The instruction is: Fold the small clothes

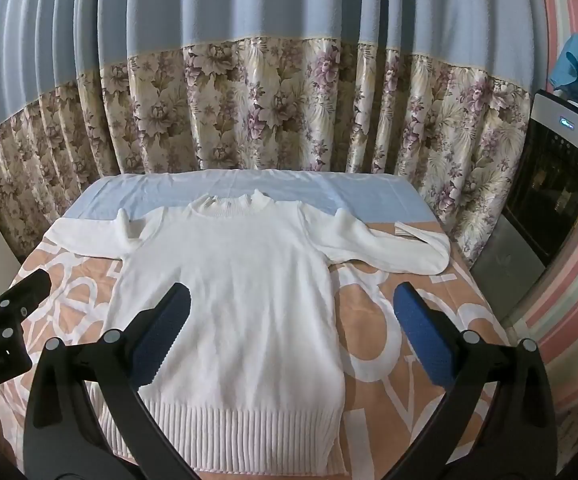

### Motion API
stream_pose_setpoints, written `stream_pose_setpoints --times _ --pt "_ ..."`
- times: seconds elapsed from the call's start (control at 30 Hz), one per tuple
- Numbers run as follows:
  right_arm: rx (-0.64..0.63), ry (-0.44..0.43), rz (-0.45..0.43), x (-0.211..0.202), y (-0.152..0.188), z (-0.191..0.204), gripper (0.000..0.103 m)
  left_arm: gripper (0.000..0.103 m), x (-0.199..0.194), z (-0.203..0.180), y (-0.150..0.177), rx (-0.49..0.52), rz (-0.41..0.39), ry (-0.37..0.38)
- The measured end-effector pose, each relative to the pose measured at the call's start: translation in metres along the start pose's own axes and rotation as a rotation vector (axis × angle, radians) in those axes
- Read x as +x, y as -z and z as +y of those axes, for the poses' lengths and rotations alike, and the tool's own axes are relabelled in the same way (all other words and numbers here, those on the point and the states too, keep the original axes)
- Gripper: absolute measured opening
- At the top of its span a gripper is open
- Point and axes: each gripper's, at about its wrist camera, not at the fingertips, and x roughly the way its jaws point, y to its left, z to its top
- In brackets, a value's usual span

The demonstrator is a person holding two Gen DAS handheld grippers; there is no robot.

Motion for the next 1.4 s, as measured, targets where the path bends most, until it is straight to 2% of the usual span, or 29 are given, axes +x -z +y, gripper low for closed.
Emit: stream_pose_setpoints --times 0.37,1.4 --pt "-0.003 0.003 0.001 0.0012 0.0006 0.0015 0.1 0.101 -0.0042 0.0061 0.0082 0.0 0.003 -0.001" --pt "-0.009 0.008 0.004 0.0041 0.0008 0.005 0.1 0.101 -0.0036 0.0021 0.0059 0.003 0.005 -0.005"
